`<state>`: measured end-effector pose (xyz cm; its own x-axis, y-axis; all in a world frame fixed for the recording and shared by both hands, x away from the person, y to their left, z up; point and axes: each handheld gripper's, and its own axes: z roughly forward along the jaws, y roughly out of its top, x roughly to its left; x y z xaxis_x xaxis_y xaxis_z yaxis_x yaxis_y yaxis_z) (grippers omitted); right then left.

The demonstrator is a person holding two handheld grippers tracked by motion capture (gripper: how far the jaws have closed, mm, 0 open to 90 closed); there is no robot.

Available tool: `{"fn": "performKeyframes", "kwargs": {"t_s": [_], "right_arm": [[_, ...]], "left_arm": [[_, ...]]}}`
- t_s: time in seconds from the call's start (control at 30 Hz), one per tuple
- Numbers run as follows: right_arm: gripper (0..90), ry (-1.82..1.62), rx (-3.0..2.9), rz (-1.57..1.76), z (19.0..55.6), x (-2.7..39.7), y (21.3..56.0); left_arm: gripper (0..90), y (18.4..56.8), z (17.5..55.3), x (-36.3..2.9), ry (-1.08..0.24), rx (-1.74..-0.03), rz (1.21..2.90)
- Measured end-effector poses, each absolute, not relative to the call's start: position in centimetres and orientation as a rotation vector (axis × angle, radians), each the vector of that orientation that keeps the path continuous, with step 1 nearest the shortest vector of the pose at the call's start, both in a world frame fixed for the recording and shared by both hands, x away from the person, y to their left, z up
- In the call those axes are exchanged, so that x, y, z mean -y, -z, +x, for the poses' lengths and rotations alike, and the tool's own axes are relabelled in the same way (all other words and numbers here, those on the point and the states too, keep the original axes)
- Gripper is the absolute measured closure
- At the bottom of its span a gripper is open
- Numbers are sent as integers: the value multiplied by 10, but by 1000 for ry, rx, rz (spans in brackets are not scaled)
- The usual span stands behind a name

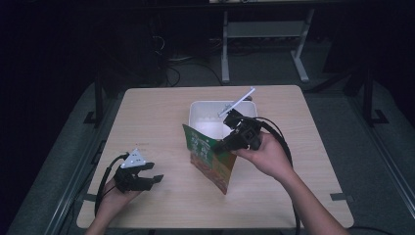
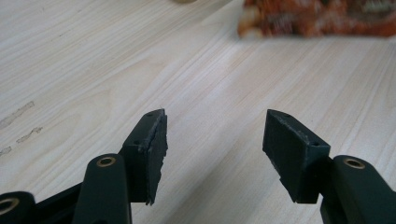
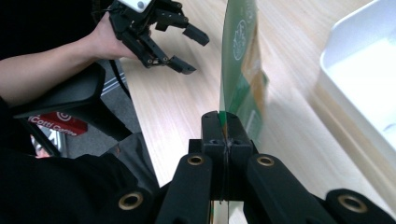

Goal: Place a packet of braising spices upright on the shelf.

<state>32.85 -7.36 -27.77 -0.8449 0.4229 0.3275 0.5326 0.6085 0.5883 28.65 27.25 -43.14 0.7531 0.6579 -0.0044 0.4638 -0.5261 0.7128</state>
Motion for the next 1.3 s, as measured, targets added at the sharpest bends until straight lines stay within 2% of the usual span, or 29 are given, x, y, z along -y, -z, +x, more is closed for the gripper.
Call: {"fn": "performKeyframes", "kwargs": {"t_s": [0.63,1.3], "right_arm": [[896,1113,2711,-870,341,87,236],[896,1134,2752,-1015,374,101,203]], "left_arm": [[392,432,287,-273,-345,-841,2219],[388,432,287,-274,-344,-838,2215]]}}
